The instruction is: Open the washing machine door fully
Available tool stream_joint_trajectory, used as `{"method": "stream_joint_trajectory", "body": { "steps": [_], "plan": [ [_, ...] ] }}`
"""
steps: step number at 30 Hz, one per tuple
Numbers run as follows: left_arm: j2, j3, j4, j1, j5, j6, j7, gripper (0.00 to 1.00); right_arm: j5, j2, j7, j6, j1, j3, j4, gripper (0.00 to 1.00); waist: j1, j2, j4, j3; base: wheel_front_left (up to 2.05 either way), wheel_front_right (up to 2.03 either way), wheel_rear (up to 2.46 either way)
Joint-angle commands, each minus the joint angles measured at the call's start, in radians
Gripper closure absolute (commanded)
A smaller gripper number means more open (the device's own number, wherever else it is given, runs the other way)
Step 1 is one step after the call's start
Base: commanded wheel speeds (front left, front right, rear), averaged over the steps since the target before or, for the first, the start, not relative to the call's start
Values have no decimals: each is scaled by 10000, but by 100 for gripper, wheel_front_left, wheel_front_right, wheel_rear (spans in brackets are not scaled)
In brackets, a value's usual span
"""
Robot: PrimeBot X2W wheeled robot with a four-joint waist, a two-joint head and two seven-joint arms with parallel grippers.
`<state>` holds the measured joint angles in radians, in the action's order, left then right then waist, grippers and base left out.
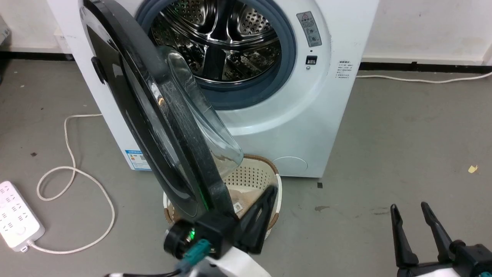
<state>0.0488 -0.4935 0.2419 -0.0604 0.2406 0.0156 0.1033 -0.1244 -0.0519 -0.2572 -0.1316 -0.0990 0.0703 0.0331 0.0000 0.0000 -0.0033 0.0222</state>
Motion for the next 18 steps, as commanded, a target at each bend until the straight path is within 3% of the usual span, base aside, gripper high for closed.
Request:
{"method": "stream_joint_trajectory", "body": {
  "steps": [1, 8, 18],
  "plan": [
    [18, -12, -124, 74, -3, 24, -79, 100, -35, 16, -45, 9, 150, -10, 29, 0, 0, 0, 4, 15, 0, 0, 0],
    [137, 337, -2115, -33, 31, 441, -411, 100, -118, 16, -45, 9, 235, -147, 94, 0, 0, 0, 24, 129, 0, 0, 0],
    [226, 668, -2902, 103, 260, 585, -1086, 100, -196, 16, -45, 9, 76, -129, 212, 0, 0, 0, 837, 14, 0, 0, 0]
  ]
}}
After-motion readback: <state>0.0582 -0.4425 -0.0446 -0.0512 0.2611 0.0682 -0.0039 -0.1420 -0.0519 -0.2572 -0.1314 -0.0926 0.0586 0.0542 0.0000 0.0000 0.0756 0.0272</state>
